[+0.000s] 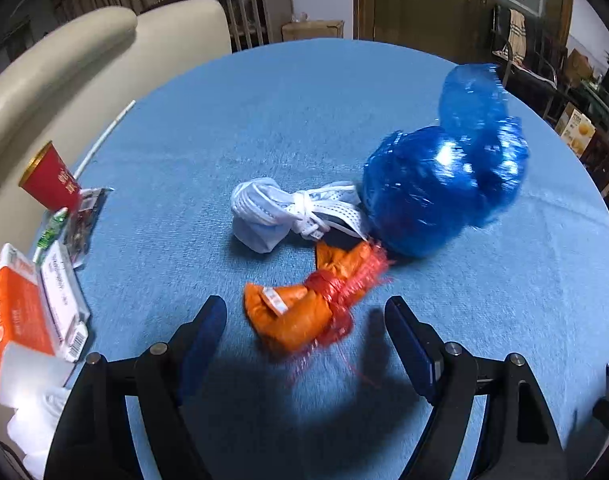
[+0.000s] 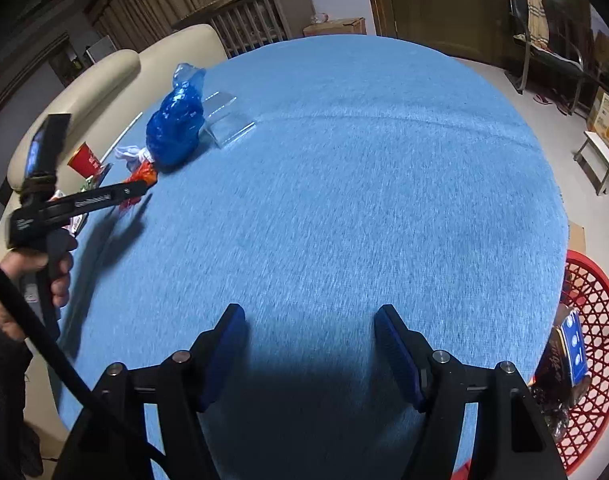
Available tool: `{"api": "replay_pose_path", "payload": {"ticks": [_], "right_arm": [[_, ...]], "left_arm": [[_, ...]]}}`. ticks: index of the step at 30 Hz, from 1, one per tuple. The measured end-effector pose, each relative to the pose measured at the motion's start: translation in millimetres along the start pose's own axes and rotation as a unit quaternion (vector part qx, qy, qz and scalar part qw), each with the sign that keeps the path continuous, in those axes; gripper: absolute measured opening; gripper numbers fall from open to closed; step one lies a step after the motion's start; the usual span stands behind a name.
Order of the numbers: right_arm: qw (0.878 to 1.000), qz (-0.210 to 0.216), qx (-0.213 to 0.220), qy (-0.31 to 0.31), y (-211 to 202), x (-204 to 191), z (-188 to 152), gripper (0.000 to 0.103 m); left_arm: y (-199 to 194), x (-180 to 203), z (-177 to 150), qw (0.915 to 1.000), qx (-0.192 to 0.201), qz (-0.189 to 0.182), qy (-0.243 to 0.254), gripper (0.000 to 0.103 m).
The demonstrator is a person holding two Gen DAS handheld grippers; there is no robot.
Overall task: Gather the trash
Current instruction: 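Grasp the orange mesh-wrapped item with the left tool while the right grasps the blue bag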
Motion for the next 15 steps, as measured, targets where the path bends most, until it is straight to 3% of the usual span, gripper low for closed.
{"api": "replay_pose_path", "payload": {"ticks": [2, 9, 15], "right_arm": [[1.0, 0.002, -0.001, -0.002, 3.7, -2.2, 4.9, 0.072], [1.0, 0.012, -0.002, -0.013, 21.1, -22.8, 32.2, 0.072], [0.997, 0.051, 0.021, -0.05, 29.3, -84.4, 78.4, 0.072]], "left_arm": [[2.6, -1.3, 1.4, 0.9999, 0.0, -0.012, -0.001, 0.046], [-11.9, -7.4, -18.5, 0.9992, 0.009, -0.031, -0.024, 0.043], [-28.2, -22.7, -44.0, 0.9977, 0.013, -0.021, -0.064, 0.043]]}}
Point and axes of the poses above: each gripper's, at about its wrist camera, not at the fingertips, and y roughly the way its jaws point, x to its right, z to its top, the point moved 9 cm from there along y, roughly the way its jaws point, and after that the axes turned 5 degrees about y, right-handed, at the moved point
